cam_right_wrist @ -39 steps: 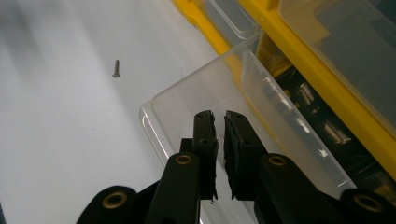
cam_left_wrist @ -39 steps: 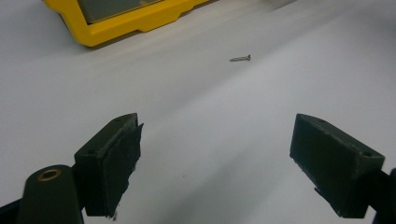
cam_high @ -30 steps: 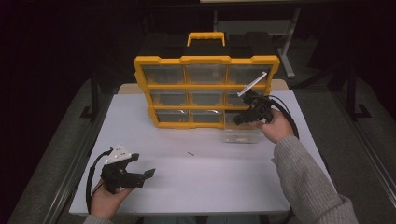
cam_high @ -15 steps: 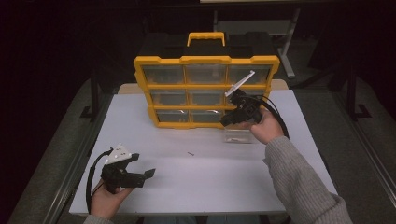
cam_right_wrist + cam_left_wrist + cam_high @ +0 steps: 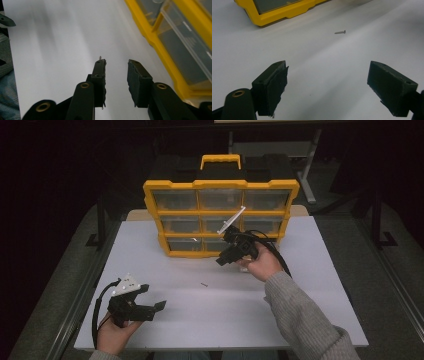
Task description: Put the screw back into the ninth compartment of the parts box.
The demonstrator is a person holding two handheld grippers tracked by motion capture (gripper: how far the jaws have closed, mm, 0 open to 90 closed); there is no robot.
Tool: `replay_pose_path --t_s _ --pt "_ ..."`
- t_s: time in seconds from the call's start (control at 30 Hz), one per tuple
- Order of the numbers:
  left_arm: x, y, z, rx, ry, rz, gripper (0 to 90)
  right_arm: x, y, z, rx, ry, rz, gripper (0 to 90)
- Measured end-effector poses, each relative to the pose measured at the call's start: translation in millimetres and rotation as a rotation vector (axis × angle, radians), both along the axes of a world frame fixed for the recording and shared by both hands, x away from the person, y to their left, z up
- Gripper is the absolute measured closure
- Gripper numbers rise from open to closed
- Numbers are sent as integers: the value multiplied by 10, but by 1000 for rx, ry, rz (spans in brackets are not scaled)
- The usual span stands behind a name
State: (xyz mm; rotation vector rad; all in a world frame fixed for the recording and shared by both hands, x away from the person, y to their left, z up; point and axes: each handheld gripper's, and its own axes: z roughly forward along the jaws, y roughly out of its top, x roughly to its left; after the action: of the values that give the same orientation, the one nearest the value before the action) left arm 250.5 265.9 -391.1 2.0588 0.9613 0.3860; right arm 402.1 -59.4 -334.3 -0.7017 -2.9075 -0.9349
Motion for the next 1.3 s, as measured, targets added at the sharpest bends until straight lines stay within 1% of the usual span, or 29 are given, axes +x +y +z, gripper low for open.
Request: replay_pose_path --t_s 0.03,0.1,0.27,0.4,0.43,0.5,0.7,0.9,0.97,1.03,1.07,1.13,1.17,1.2,1.23,1.27,1.3 --pt "0 0 0 0 0 0 157 0 0 0 0 0 0 657" --pt "0 0 0 0 0 0 157 0 68 -47 0 -11 19 654" --pt "0 3 2 2 -1 -4 157 -11 230 -161 -11 -5 43 647" --pt "-2 3 3 -2 1 -2 157 -10 315 -241 -15 0 49 646" --pt "-1 5 5 1 -1 -5 157 -16 333 -256 -20 10 42 645" --pt "-1 5 6 1 -1 -6 157 -9 366 -295 -23 8 48 645" --pt "0 0 0 -1 0 -4 157 0 442 -394 -30 25 50 646" --pt "0 -1 1 -1 1 -4 157 17 480 -488 -24 36 50 646" --pt "-1 3 5 1 0 -5 157 1 512 -530 -42 49 38 645" --pt "0 4 6 0 -1 -5 157 -1 522 -543 -45 56 36 645" --pt "0 5 5 0 -1 -6 157 -13 533 -552 -58 67 19 645" --pt "-2 6 6 -1 0 -5 157 -14 554 -583 -60 69 23 645" --pt "-2 6 7 0 0 -5 157 -4 564 -605 -52 53 41 645" --pt "-3 5 7 -1 1 -5 157 -6 577 -621 -52 55 44 645" --pt "-3 5 7 -1 0 -5 157 2 588 -645 -53 42 53 645" --pt "-3 5 7 -1 0 -5 157 -11 598 -657 -63 58 43 645" --pt "-3 5 6 -1 -1 -5 157 -11 609 -682 -72 60 42 645"
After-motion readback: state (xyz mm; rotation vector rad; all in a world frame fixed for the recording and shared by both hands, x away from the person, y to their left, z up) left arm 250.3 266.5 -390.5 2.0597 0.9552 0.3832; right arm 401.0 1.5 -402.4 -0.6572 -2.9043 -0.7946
